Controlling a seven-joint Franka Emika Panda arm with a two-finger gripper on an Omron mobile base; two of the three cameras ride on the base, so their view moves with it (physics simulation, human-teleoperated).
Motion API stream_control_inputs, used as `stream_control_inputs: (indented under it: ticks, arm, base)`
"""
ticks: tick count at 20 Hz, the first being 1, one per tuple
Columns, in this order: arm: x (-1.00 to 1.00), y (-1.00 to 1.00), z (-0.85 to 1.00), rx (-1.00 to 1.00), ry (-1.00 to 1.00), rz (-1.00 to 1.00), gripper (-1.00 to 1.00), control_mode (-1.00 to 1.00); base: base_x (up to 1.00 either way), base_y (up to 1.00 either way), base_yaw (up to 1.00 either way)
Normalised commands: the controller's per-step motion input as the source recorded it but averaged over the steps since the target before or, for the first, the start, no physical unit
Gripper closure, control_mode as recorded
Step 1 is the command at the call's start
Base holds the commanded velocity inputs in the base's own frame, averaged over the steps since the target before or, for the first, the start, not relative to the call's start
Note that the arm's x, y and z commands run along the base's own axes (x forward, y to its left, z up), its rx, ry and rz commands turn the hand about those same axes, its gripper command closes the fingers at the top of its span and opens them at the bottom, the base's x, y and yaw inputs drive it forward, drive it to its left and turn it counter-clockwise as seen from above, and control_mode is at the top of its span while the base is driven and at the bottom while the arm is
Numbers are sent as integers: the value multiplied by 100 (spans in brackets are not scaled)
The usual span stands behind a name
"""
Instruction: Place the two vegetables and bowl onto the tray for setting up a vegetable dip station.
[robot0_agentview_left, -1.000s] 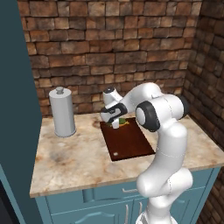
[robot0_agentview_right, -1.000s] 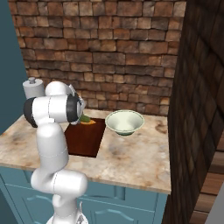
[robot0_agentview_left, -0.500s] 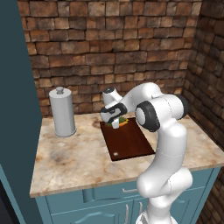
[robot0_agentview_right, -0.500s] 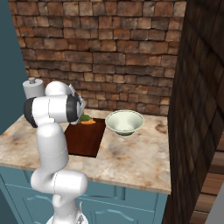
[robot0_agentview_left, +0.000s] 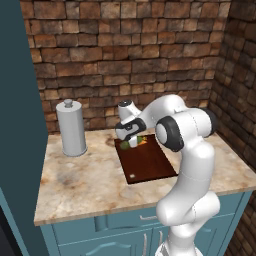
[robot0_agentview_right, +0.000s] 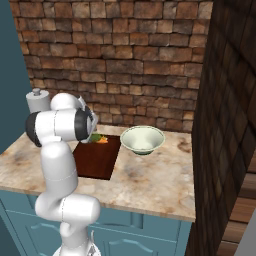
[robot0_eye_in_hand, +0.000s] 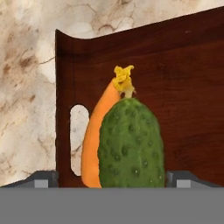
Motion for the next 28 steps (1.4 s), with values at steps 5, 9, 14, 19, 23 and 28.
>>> stream_control_inputs:
  ticks: [5, 9, 14, 19, 23, 28]
  arm:
    - [-11, -6, 5, 0, 0, 0, -100, -100]
    - [-11, -3, 6, 0, 0, 0, -100, -100]
    - [-2, 0, 9, 0, 1, 0, -100, -100]
    - [0, -1, 38, 0, 2, 0, -100, -100]
    - [-10, -3, 37, 0, 3, -2, -100, -100]
    - [-18, -6, 43, 0, 5, -5, -100, -100]
  base:
    - [0, 0, 0]
    - [0, 0, 0]
    - [0, 0, 0]
    - [0, 0, 0]
    - [0, 0, 0]
    - [0, 0, 0]
